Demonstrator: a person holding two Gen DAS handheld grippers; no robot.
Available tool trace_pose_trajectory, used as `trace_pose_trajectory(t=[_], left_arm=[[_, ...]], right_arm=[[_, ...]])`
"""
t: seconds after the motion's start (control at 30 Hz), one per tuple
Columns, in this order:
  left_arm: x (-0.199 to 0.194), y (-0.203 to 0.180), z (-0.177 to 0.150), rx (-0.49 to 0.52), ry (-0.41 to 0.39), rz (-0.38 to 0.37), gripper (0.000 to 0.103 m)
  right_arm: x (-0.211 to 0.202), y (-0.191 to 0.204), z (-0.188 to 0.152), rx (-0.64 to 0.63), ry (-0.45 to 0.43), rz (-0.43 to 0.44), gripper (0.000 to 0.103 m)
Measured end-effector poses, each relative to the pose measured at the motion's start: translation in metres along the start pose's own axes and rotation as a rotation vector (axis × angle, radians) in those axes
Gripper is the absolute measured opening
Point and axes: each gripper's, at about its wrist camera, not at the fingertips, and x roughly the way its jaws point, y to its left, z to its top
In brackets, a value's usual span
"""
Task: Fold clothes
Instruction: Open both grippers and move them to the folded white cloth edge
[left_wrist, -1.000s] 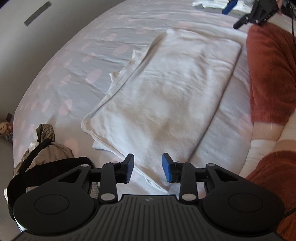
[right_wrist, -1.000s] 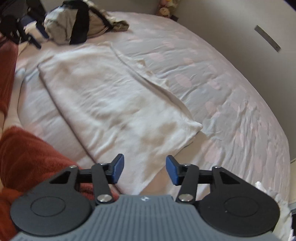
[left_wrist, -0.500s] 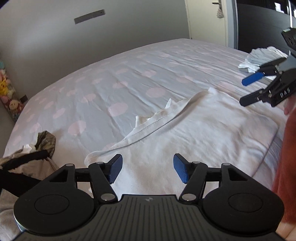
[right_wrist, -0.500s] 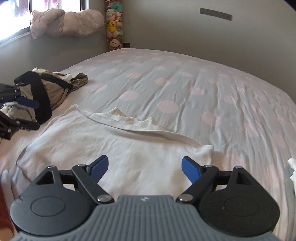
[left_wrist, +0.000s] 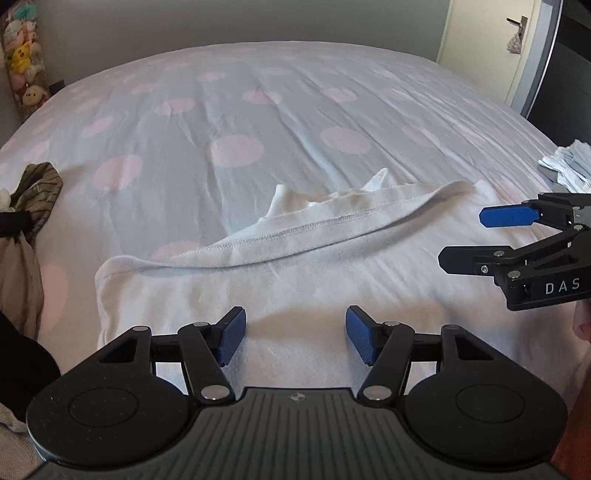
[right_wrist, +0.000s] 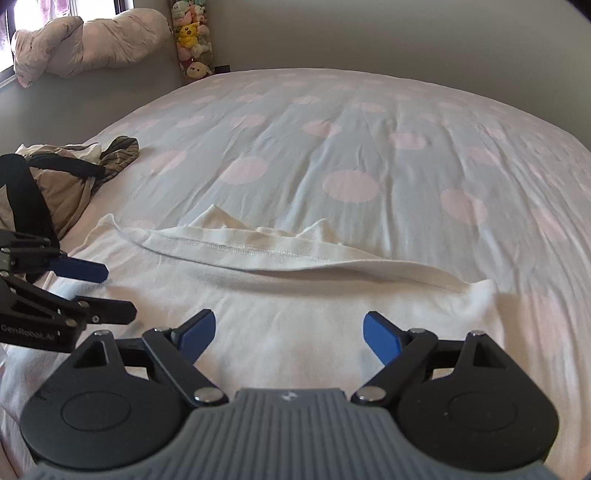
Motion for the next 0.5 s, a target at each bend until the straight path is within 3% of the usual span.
trace_pose_trajectory(t=[0.07, 0.1, 0.13, 0.23, 0.5], left_arm=[[0.01, 0.006, 0.004, -0.029, 0.01, -0.011, 0.056], [0.016, 0.01, 0.006, -0.044, 0.015, -0.017, 0.056], [0.022, 0.013, 0.008, -0.054, 0.021, -0.021, 0.056], [0.032, 0.019, 0.016, -0.07, -0.011, -0.024, 0.056], [0.039, 0.026, 0.026, -0.075, -0.159, 0.001, 0.056]], right_arm=[[0.013, 0.0, 0.003, -0.013, 0.017, -0.019, 0.064], [0.021, 0.0, 0.004, -0.024, 0.036, -0.026, 0.048], [0.029, -0.001, 0.005, -0.026, 0.065, -0.026, 0.043], [0.042, -0.007, 0.008, 0.0, 0.059, -0.01, 0.043], [0.056, -0.018, 0.034, 0.035, -0.095, -0.014, 0.041]])
